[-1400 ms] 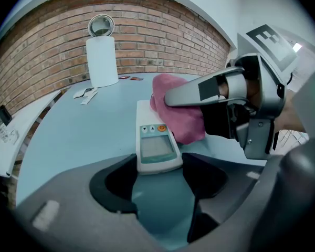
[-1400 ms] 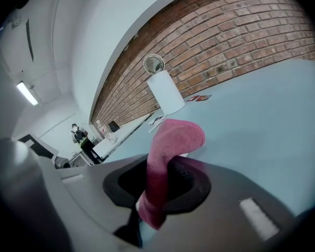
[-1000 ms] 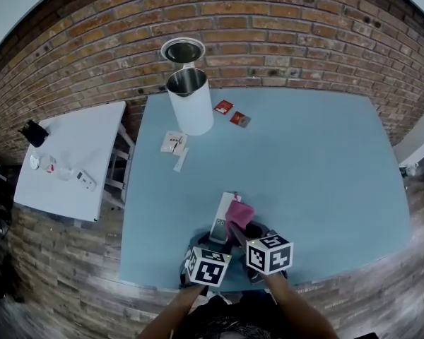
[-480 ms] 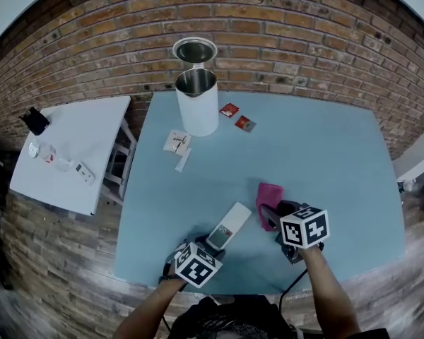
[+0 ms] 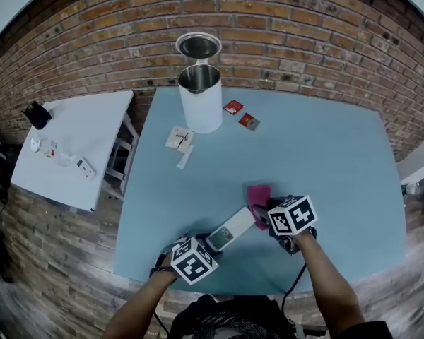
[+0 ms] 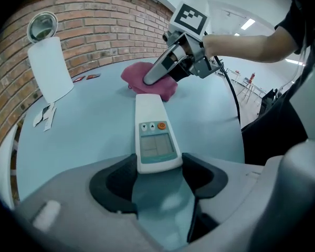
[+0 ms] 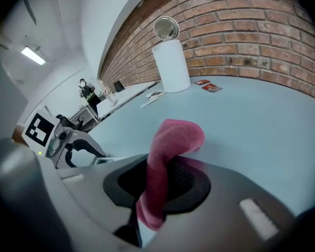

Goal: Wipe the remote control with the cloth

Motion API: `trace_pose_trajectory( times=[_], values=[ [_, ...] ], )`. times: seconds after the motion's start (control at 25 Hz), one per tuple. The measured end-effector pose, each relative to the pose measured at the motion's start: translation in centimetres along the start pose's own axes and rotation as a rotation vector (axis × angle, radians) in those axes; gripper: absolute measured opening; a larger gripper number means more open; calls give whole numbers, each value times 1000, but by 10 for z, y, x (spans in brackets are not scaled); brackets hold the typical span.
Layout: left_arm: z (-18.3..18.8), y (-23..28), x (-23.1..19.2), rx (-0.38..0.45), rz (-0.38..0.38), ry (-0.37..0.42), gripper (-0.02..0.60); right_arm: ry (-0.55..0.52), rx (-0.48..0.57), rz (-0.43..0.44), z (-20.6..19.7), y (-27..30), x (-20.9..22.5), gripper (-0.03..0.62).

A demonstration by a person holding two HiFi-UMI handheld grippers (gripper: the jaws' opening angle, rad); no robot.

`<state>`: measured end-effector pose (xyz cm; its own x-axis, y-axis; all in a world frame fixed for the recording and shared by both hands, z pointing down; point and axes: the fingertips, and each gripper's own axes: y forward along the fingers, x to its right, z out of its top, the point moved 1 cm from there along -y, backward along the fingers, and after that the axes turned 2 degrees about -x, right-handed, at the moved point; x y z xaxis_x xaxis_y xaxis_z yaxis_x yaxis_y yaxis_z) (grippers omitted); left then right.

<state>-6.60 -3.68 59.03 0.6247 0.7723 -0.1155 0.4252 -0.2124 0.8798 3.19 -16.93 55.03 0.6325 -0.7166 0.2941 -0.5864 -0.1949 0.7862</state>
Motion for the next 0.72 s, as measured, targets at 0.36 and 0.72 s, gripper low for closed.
trace_pose_trajectory(
  times=[0.36,0.72],
  values=[
    [-2,2,1,-73,-25,37,270,-60,-34,29,23,18,5,77],
    [-2,2,2,-86,-32,38,270,-95,-29,27,44,34,5,77]
  ],
)
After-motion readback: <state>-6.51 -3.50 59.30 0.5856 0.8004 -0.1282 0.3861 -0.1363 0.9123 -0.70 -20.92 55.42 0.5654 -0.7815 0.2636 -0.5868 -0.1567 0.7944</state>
